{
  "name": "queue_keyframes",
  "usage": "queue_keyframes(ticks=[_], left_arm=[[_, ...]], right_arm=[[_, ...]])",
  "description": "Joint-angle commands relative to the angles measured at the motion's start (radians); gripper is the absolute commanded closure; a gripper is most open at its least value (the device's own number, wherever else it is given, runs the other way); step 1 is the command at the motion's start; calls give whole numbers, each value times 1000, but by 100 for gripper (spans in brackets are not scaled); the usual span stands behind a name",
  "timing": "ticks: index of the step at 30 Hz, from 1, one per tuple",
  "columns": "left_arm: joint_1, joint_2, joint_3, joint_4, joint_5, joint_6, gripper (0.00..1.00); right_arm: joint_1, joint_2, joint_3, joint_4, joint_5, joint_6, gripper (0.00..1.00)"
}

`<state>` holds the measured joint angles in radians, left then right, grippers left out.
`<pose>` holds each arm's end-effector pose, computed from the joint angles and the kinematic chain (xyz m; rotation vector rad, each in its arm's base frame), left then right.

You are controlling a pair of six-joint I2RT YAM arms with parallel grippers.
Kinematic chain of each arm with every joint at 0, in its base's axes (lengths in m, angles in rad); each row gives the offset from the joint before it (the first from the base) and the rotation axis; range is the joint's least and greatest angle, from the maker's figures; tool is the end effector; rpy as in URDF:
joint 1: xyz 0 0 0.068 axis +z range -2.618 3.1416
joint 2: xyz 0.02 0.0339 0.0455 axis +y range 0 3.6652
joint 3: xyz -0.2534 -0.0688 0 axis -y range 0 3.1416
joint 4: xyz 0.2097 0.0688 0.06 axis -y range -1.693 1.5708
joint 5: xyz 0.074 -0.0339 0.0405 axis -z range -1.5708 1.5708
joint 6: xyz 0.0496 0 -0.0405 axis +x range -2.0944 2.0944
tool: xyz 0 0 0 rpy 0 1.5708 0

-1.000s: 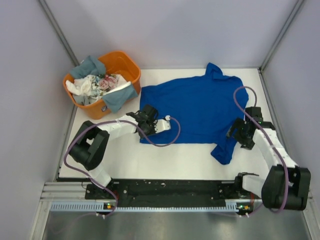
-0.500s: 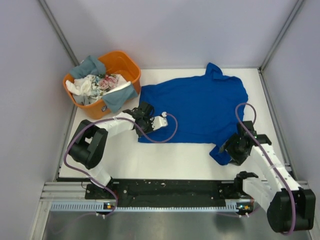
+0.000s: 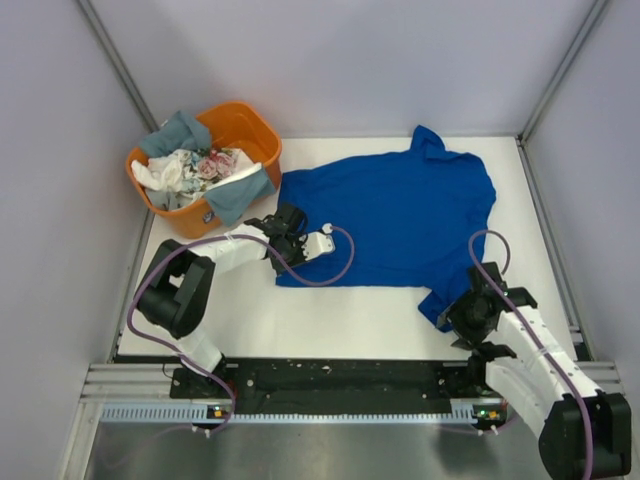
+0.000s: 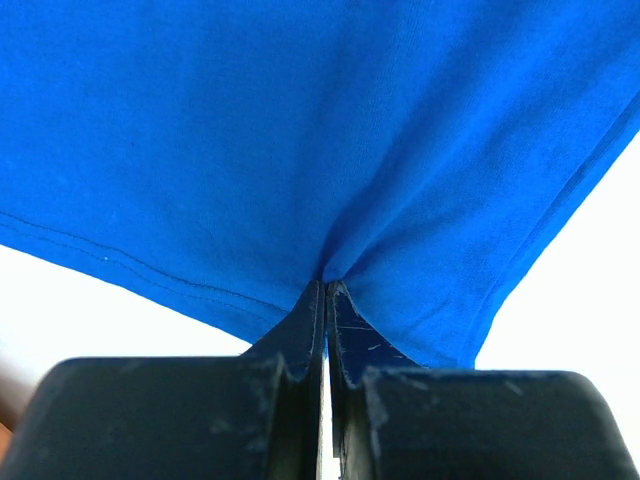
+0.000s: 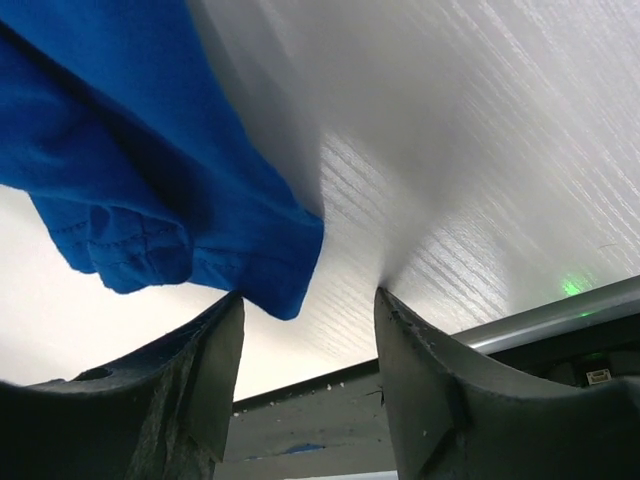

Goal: Fold and stack the t-shirts

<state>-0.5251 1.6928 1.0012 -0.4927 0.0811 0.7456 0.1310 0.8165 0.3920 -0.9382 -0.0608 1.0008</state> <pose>0.2551 -0.1524 0.1632 1.6486 2.1991 -0.0517 0.0866 0.0145 0.1456 1.2506 2.7145 0.2441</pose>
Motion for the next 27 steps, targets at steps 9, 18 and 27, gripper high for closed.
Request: queue_keyframes(ticks=[9, 18, 27], left_arm=[[2, -58, 22, -27, 28, -20, 100], [4, -108, 86, -64, 62, -5, 100], [2, -211, 301, -305, 138, 38, 100]], right_arm=[[-2, 70, 12, 117, 98, -19, 70], [-203, 18, 293, 40, 81, -237, 100], [-205, 75, 804, -146, 191, -447, 100]])
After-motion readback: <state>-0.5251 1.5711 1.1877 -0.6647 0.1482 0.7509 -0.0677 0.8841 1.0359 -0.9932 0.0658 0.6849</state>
